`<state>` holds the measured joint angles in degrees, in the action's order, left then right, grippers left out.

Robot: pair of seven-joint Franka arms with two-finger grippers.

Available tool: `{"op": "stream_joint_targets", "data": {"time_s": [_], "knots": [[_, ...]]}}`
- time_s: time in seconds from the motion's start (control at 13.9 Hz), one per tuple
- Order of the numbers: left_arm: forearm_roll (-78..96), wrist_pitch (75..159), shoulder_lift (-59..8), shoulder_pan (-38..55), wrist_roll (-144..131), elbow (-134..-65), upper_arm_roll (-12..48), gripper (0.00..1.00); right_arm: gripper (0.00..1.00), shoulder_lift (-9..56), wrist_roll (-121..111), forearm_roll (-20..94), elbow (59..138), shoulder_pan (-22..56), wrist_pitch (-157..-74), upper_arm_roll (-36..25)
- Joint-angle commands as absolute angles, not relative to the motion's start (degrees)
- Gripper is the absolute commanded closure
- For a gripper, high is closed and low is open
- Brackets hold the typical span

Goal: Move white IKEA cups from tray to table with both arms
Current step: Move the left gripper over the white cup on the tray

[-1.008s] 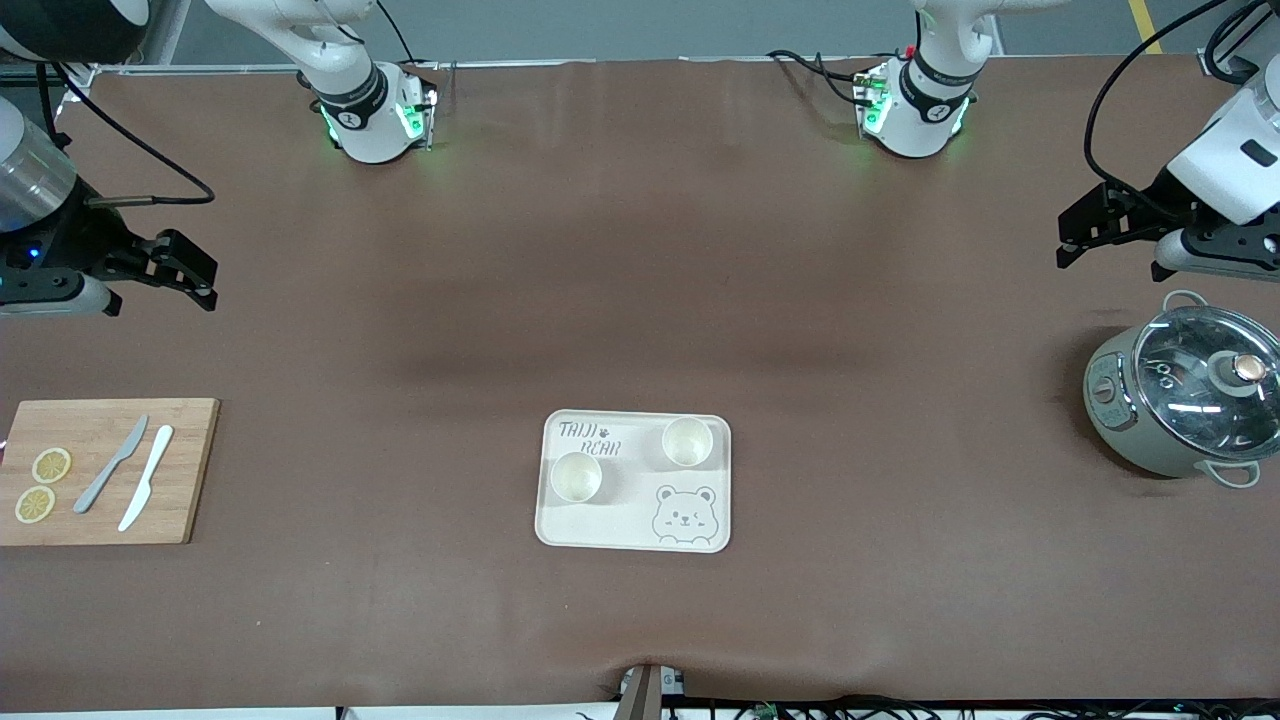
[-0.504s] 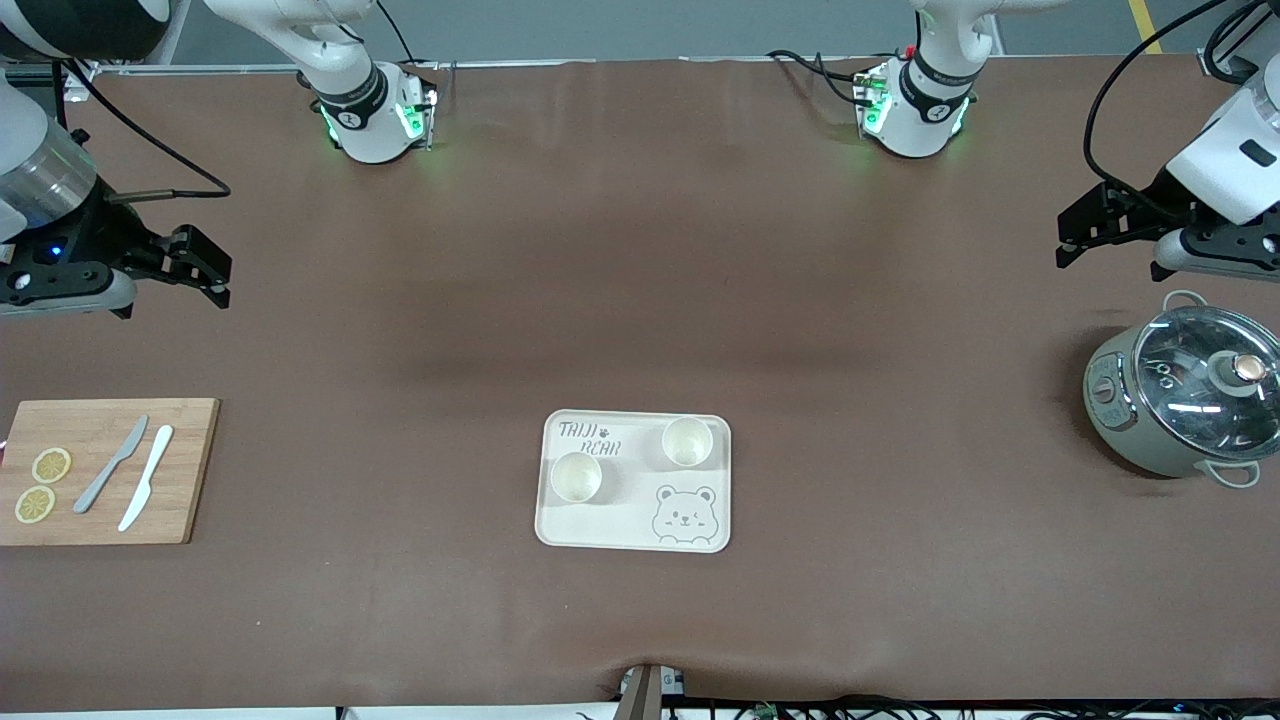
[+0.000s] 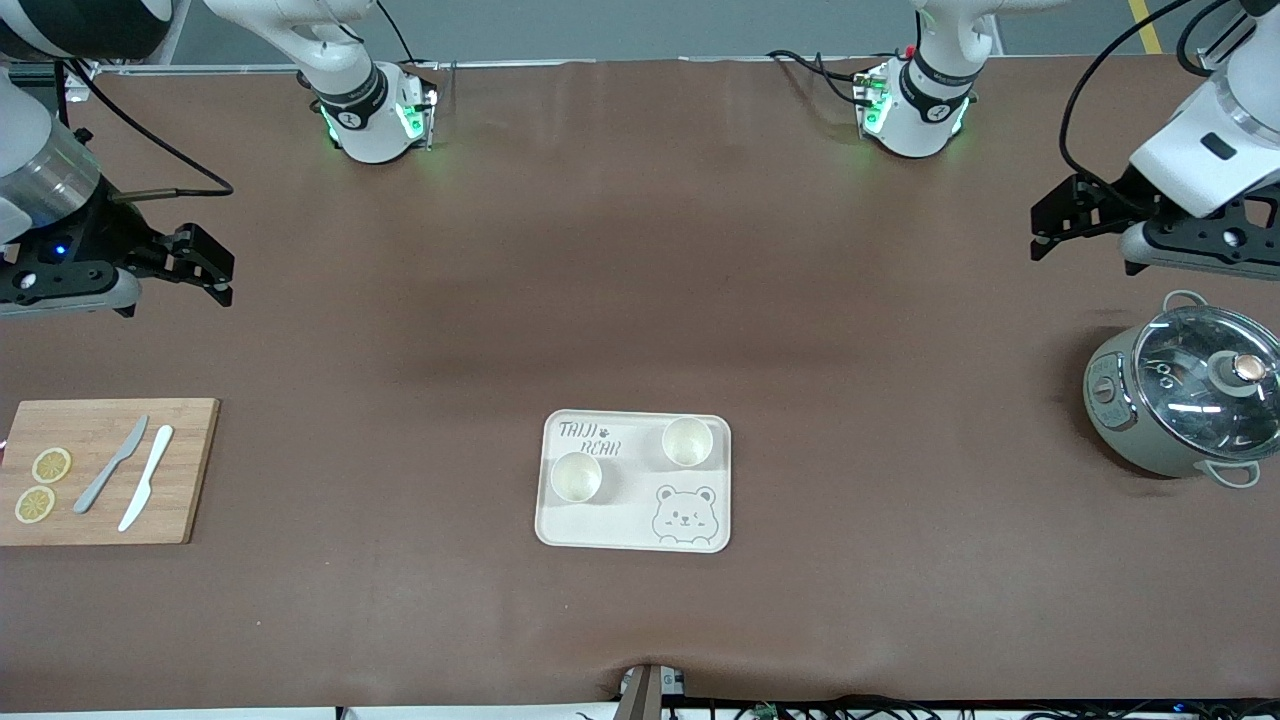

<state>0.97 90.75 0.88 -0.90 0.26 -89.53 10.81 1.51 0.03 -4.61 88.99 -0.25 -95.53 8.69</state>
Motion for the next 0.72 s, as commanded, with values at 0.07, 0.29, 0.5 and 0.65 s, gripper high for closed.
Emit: {"op": "stream_joint_targets", "data": {"time_s": [0.07,0.29,0.5,0.65], "knots": [[-0.3,88.5,-4.6,-0.4,-7.4,-83.9,15.5,0.00,0.00,1.1,-0.4,-4.6,88.4,0.0,-94.4,8.8],[-0.2,88.5,-8.0,3.1,-12.8,-81.9,16.3,0.00,0.00,1.1,0.0,-4.5,88.3,0.5,-94.5,9.0],[-2.2,86.4,-14.5,7.4,-16.9,-75.3,16.3,0.00,0.00,1.6,-0.1,-4.5,88.6,0.4,-94.5,9.0],[-2.4,85.8,-18.3,10.0,-18.6,-71.6,15.6,0.00,0.00,1.8,-0.1,-4.6,88.8,0.4,-94.7,8.9]]}}
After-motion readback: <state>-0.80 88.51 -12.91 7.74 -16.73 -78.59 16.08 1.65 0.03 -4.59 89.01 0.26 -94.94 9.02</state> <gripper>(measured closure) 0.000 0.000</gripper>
